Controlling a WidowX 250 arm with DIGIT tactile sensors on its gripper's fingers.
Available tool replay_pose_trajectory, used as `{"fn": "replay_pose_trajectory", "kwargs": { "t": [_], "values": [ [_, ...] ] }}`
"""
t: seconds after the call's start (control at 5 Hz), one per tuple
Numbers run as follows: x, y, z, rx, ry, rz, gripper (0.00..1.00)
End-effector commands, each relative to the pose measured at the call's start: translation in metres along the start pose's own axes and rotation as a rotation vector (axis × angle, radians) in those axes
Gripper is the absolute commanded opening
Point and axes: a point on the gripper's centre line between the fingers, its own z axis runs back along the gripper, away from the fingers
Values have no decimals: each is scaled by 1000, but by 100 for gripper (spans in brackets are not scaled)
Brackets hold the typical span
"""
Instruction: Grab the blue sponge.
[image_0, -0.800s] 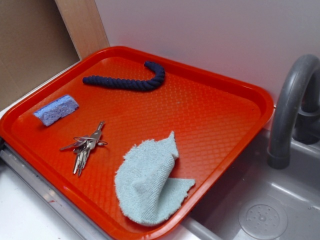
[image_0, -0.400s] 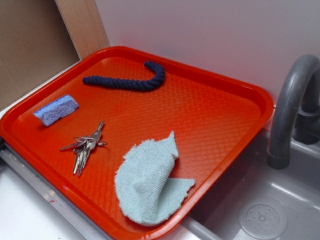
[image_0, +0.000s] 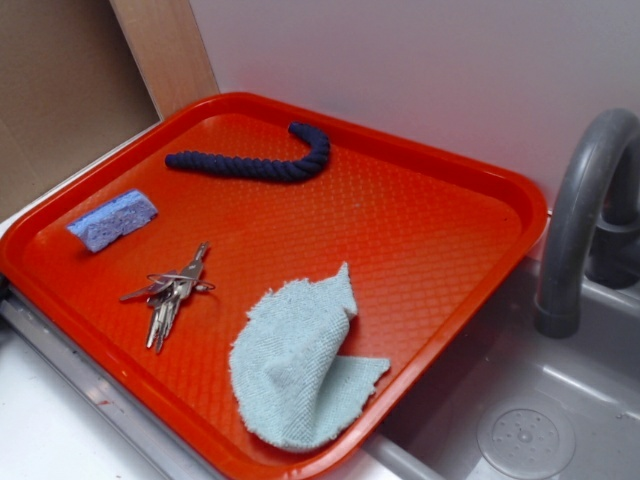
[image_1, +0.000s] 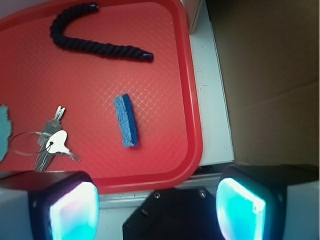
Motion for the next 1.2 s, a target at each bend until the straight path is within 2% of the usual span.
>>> {"fn": "replay_pose_trajectory", "kwargs": {
  "t": [0.0,0.2,0.4,0.6,0.8,1.0],
  "values": [
    [22,-25,-77,-34,83,-21,100],
    [28,-45,-111,-56,138,-90,100],
    [22,-71,-147,-44,221,-180,100],
    [13,-69,-165,22,277,-190,100],
    [11,-50,-170,58,286,-126,81],
    [13,-41,-162,76,288,-95,0]
  ]
}}
